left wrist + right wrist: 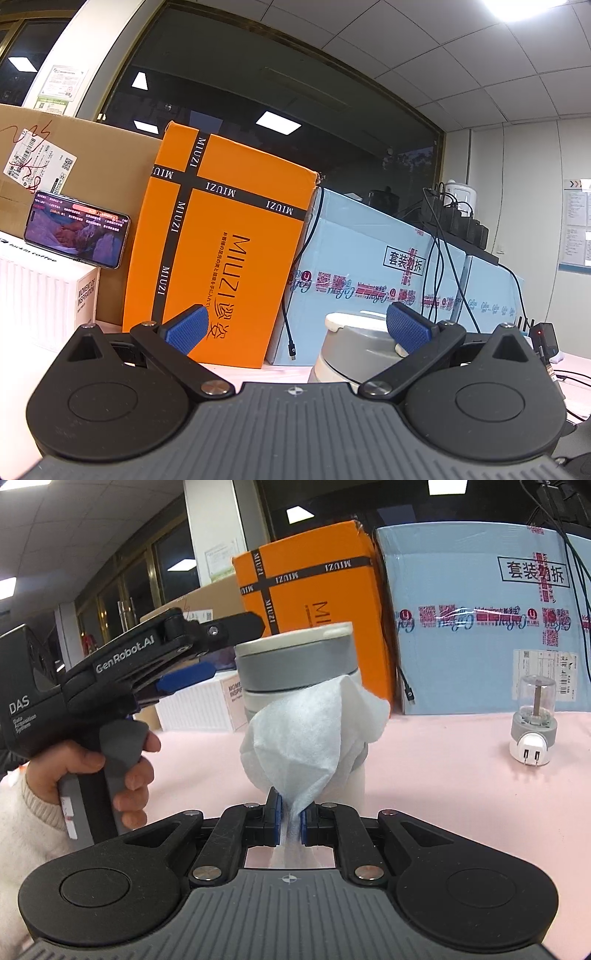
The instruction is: Clean container
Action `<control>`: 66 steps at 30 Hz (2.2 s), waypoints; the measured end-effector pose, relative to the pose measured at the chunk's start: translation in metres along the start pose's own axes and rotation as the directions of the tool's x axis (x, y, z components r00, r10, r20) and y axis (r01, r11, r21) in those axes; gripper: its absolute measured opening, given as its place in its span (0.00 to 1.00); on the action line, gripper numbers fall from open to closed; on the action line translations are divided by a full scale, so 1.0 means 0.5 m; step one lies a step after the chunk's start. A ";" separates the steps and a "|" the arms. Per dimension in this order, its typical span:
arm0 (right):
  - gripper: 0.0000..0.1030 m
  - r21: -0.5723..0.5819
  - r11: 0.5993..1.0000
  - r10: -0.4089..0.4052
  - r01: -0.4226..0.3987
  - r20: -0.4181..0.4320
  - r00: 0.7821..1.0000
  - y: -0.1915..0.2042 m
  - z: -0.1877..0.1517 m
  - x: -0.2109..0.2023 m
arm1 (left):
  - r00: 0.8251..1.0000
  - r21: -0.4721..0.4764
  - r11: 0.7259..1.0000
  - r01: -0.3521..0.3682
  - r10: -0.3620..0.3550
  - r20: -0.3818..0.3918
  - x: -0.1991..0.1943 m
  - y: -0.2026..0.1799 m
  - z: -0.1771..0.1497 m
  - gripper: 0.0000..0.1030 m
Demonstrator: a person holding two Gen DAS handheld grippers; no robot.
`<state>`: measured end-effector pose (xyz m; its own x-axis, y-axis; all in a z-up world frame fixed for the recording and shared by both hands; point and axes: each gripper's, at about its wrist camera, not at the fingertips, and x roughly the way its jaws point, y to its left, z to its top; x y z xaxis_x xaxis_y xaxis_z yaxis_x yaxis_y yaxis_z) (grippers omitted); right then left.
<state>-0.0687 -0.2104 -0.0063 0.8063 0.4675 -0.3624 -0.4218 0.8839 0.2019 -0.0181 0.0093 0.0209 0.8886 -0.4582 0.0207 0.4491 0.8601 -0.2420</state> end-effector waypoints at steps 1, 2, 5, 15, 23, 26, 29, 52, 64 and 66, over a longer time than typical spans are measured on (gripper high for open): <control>0.09 0.000 1.000 0.013 -0.013 -0.003 1.000 0.001 0.000 -0.005 | 1.000 -0.001 1.000 0.000 0.000 -0.001 0.000 0.000 0.000 1.00; 0.09 0.009 0.999 0.032 -0.032 -0.009 0.999 0.002 -0.001 -0.011 | 1.000 -0.002 1.000 0.000 0.000 -0.001 0.000 0.001 0.000 1.00; 0.09 0.109 0.986 0.132 -0.127 -0.034 0.991 -0.011 0.003 -0.032 | 1.000 -0.002 1.000 0.001 -0.001 -0.002 0.000 0.001 0.001 1.00; 0.12 -0.015 1.000 -0.018 0.014 -0.260 0.966 0.010 -0.018 -0.029 | 1.000 -0.003 1.000 0.001 -0.001 -0.001 -0.001 0.003 0.000 1.00; 0.77 -0.332 0.927 -0.273 0.175 -0.279 0.921 0.064 -0.015 -0.018 | 1.000 -0.001 1.000 0.000 0.000 0.000 -0.002 0.003 -0.001 1.00; 0.85 -0.393 0.902 -0.297 0.180 -0.262 0.918 0.079 -0.009 -0.025 | 1.000 -0.001 1.000 0.000 0.000 0.001 -0.002 0.001 -0.001 1.00; 0.86 -0.436 0.875 -0.324 0.211 -0.202 0.924 0.089 0.014 -0.042 | 1.000 0.000 1.000 -0.001 0.001 0.001 -0.002 0.001 -0.001 1.00; 1.00 -0.171 0.831 -0.319 0.529 0.632 0.706 -0.030 0.061 -0.143 | 0.925 -0.100 0.963 -0.249 0.268 0.271 -0.054 0.035 0.026 1.00; 1.00 0.044 0.852 -0.448 0.522 0.578 0.682 -0.163 0.086 -0.040 | 0.880 0.071 0.879 -0.471 0.464 0.096 0.023 0.102 0.007 1.00; 1.00 0.058 0.853 -0.452 0.518 0.578 0.679 -0.173 0.084 -0.035 | 0.881 0.077 0.878 -0.472 0.467 0.070 0.035 0.108 0.000 1.00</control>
<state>-0.0288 -0.2954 0.0210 0.9782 -0.0873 0.1887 0.0817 0.9960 0.0372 0.0217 0.0474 0.0081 0.9995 0.0137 -0.0273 -0.0176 0.9889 -0.1472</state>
